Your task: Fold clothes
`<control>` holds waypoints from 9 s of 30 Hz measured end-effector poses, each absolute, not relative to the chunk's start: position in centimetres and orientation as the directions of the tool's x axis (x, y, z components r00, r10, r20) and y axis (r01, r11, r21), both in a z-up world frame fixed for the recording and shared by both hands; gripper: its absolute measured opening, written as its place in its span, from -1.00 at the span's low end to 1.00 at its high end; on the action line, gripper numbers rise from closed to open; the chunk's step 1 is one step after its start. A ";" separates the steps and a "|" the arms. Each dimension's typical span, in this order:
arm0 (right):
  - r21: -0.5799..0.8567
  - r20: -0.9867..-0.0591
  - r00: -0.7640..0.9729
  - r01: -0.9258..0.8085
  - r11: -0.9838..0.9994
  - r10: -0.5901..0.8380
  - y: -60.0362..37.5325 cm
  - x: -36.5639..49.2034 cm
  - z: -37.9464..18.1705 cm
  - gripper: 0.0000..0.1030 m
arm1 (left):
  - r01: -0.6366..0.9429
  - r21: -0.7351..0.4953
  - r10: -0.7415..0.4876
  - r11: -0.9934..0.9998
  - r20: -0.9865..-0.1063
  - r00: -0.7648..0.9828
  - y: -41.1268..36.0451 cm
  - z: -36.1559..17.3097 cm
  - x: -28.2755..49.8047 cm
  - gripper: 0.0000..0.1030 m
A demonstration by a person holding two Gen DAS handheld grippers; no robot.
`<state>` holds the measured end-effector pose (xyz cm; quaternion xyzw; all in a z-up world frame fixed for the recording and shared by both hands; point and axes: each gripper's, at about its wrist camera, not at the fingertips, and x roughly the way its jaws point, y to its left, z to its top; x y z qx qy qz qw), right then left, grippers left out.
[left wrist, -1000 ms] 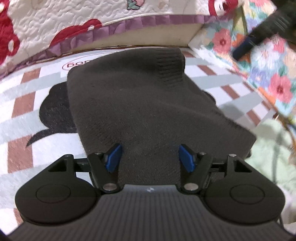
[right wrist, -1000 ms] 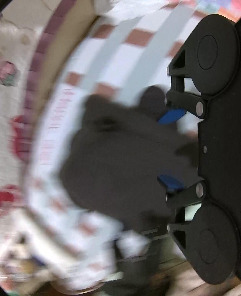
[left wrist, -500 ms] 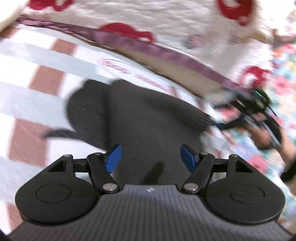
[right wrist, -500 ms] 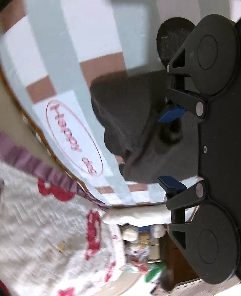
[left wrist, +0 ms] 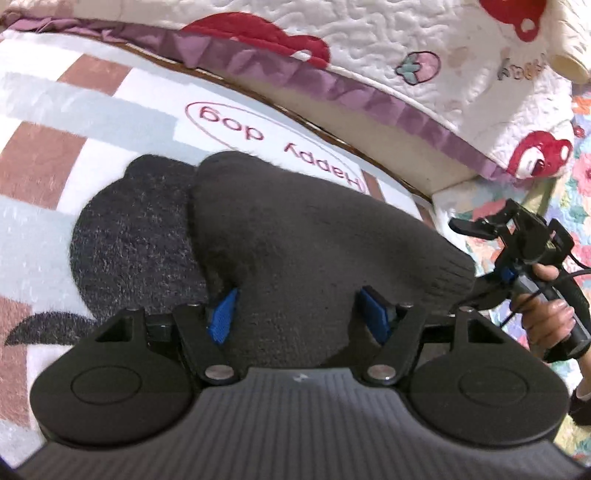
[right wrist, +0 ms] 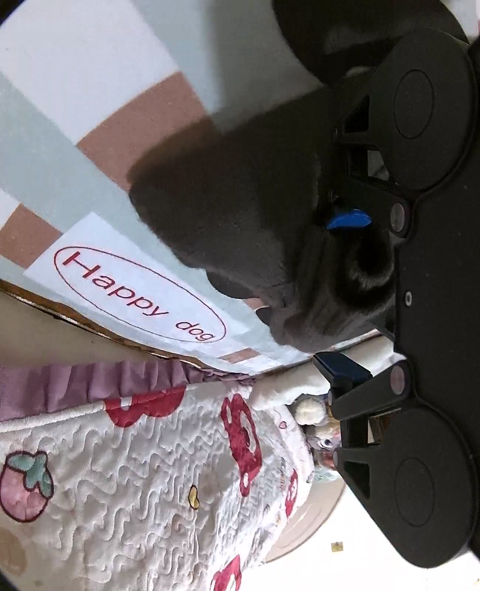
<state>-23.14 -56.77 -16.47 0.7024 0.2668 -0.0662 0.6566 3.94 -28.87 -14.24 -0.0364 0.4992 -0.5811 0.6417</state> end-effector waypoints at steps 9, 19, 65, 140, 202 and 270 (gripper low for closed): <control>0.712 -0.498 0.867 0.405 0.573 0.006 -52.6 -21.3 -8.7 -0.88 | 0.726 -0.649 -0.822 0.229 -0.529 -0.213 -28.0 -12.7 3.6 0.32; 0.024 -0.660 0.613 0.594 0.804 -0.434 -51.9 -19.8 -9.8 -0.95 | 0.868 -0.418 -0.751 0.268 -0.655 -0.084 -28.5 -10.5 1.1 0.37; -0.143 -0.591 0.693 0.414 0.899 -0.413 -40.1 -21.4 -7.9 -0.82 | 0.771 -0.520 -0.703 0.367 -0.698 -0.136 -26.9 -13.9 1.4 0.41; 0.487 -0.540 0.831 0.435 0.757 -0.130 -40.0 -31.7 -12.9 -0.83 | 0.853 -0.191 -0.622 0.486 -0.762 0.183 -24.1 -9.7 -5.3 0.40; 0.672 -0.651 0.752 0.509 0.538 0.101 -51.1 -31.6 -16.7 0.28 | 0.606 -0.659 -0.731 0.445 -0.659 -0.180 -24.3 -15.3 -0.1 0.12; 0.444 -0.349 0.844 -0.234 0.865 0.408 -22.5 6.3 6.8 -0.50 | 0.440 0.066 -0.314 0.895 -0.606 0.730 0.1 8.6 15.7 -0.40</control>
